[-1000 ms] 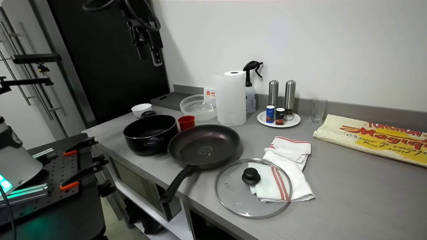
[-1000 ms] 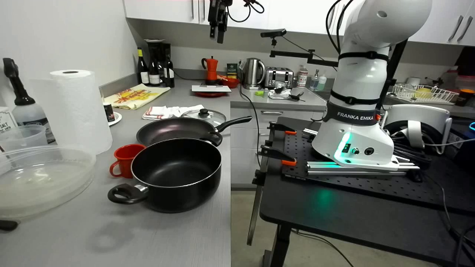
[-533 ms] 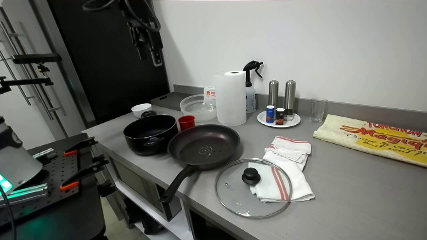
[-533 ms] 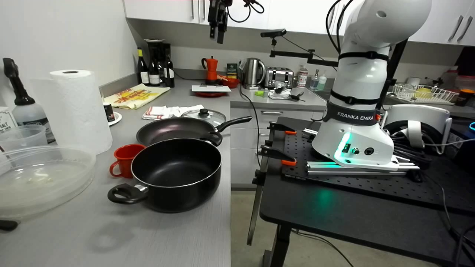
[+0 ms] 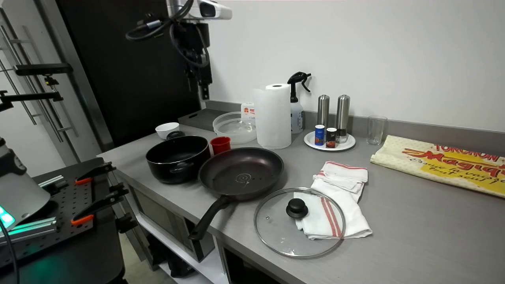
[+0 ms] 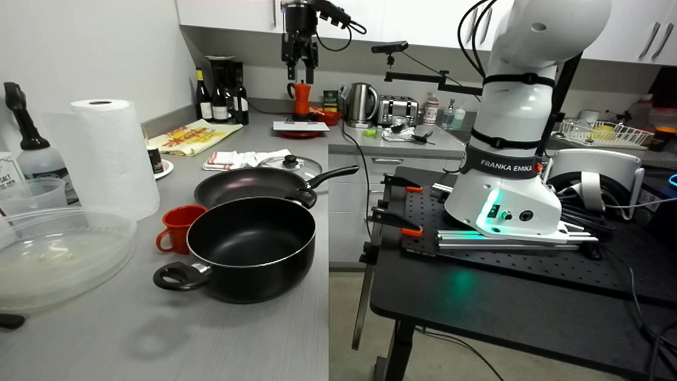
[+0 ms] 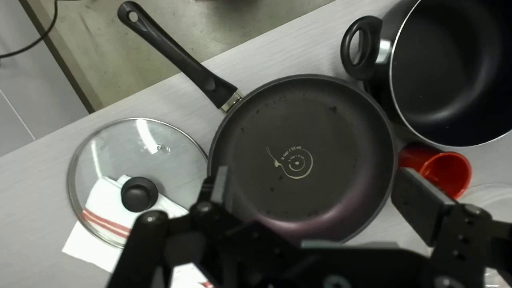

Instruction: Put the lid on the pot

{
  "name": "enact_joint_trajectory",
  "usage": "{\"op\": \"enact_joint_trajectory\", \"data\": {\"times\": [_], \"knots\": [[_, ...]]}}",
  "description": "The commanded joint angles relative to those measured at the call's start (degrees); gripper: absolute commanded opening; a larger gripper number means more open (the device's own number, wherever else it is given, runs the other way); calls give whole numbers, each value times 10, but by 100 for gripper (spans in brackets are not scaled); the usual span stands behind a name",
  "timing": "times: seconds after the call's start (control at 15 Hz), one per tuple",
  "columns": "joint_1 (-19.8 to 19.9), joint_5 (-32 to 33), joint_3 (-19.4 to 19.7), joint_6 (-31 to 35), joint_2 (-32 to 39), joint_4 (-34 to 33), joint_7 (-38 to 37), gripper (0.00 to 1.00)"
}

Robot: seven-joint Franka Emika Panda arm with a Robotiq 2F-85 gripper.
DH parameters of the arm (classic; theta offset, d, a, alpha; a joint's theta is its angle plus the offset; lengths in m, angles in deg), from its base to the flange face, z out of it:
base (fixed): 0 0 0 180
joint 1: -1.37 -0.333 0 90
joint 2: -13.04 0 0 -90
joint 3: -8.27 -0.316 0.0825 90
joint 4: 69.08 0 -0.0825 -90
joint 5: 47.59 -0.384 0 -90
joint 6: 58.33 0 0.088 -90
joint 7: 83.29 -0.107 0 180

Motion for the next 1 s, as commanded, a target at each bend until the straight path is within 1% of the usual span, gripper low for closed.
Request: {"op": "enact_joint_trajectory", "data": {"times": [0.0,0.2,0.4,0.93], "knots": [[24,-9,-14,-4,115,-91,-63,100],[40,-11,-16,-11,196,-156,-117,100],[57,-19,-18,-24,266,-218,-154,100],[111,-63,-25,-97,426,-392,-217,100]]}}
